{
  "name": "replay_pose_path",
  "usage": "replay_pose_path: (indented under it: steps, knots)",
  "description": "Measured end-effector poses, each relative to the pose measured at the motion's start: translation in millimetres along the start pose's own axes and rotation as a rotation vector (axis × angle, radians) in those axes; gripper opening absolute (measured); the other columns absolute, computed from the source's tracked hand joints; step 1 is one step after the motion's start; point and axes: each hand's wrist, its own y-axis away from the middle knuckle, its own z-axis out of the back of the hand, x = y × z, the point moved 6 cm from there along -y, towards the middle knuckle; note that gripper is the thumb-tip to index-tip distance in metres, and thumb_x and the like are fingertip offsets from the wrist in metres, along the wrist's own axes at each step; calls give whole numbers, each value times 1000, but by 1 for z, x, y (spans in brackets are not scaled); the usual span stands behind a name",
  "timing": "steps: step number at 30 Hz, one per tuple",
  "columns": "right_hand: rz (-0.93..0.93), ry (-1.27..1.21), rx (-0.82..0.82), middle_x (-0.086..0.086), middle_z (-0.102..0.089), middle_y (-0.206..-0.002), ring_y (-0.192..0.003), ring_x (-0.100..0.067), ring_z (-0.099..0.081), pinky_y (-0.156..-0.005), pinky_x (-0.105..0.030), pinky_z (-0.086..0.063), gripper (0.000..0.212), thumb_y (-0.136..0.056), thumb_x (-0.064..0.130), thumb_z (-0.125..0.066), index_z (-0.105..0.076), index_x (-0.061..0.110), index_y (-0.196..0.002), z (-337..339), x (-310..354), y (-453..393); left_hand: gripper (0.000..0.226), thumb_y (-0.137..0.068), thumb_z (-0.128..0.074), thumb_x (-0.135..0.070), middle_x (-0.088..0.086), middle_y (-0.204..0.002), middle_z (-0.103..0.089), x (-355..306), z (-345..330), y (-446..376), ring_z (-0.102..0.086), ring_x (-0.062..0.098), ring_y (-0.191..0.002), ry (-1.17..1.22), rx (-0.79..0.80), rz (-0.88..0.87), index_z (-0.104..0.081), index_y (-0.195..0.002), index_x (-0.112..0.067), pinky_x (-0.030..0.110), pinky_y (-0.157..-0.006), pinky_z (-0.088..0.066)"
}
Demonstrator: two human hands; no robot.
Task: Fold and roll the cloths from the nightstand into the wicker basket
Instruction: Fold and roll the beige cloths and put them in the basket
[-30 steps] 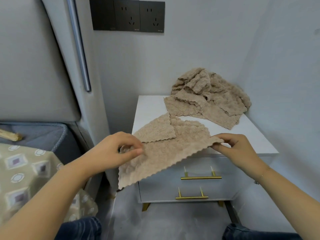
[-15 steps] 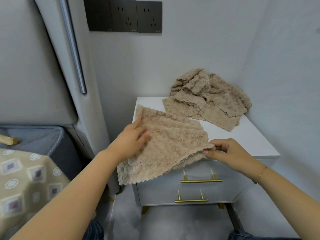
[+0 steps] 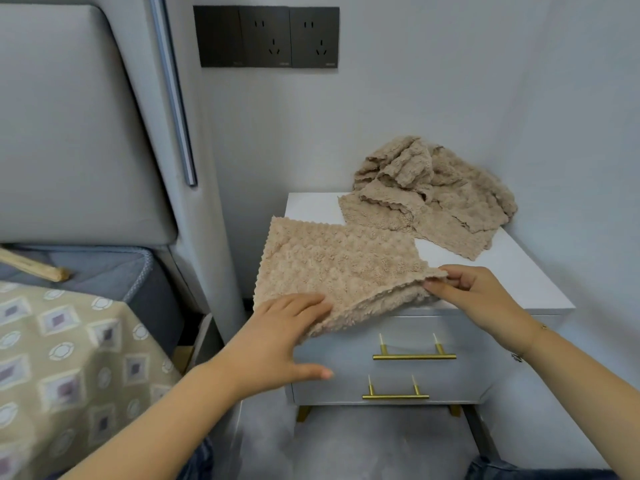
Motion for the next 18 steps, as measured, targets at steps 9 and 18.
replay_pose_path:
  steps: [9, 18]
  knots:
    - [-76, -51, -42, -4, -74, -80, -76, -8, -64, -71, -11, -48, 10, -86, 19, -67, -75, 13, -90, 12, 3, 1, 24, -88, -67, -36, -9, -69, -60, 35, 42, 6, -55, 5, -68, 348, -90, 186, -65, -75, -16, 29, -70, -47]
    - [-201, -16, -101, -13, -71, -86, -79, -29, -66, -77, -32, -51, 51, -82, 44, -68, -68, -7, -92, 20, -13, -16, 26, -80, -76, -22, 4, -94, -75, 42, 66, -13, -72, 18, -89, 1001, -115, 418, -70, -102, -9, 29, -80, -57]
